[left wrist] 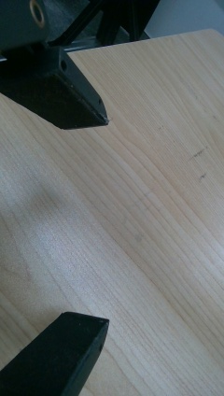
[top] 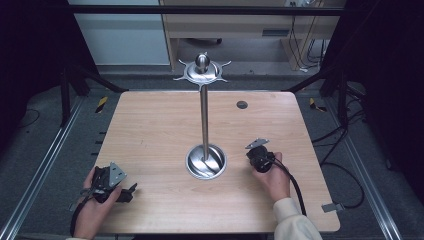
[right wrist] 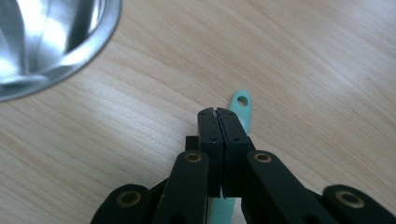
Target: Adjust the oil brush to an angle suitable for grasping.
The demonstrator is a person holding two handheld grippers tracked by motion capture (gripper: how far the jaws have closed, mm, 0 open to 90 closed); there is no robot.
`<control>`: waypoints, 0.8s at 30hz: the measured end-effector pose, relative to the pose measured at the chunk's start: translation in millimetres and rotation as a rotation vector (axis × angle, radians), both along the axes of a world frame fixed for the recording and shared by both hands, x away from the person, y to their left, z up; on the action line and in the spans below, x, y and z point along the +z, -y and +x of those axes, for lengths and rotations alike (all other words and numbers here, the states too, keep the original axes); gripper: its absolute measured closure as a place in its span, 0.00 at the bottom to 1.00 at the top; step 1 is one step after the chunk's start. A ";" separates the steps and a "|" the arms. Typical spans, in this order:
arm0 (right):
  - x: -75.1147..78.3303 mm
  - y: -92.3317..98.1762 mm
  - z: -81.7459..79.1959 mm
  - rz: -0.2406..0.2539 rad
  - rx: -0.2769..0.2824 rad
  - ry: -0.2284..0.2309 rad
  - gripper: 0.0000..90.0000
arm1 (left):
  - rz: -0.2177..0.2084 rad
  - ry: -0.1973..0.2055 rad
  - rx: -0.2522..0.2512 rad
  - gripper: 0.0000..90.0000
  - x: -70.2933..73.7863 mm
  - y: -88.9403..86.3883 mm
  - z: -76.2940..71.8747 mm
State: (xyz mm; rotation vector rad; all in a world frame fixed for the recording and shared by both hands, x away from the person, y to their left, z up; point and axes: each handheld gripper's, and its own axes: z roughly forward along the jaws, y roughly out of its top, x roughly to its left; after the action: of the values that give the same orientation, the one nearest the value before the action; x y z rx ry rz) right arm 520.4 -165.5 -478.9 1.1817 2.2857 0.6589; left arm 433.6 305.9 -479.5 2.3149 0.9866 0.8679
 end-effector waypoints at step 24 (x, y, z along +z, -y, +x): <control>36.6 34.5 -22.4 0.104 -0.057 -0.080 0.89 | -0.001 0.002 0.001 0.04 1.3 -1.1 -0.2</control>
State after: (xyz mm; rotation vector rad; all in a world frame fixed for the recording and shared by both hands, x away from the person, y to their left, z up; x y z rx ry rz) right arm 498.0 -200.0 -442.4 1.3389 2.2982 0.7295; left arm 433.4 307.0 -478.1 2.3124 0.9874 0.8701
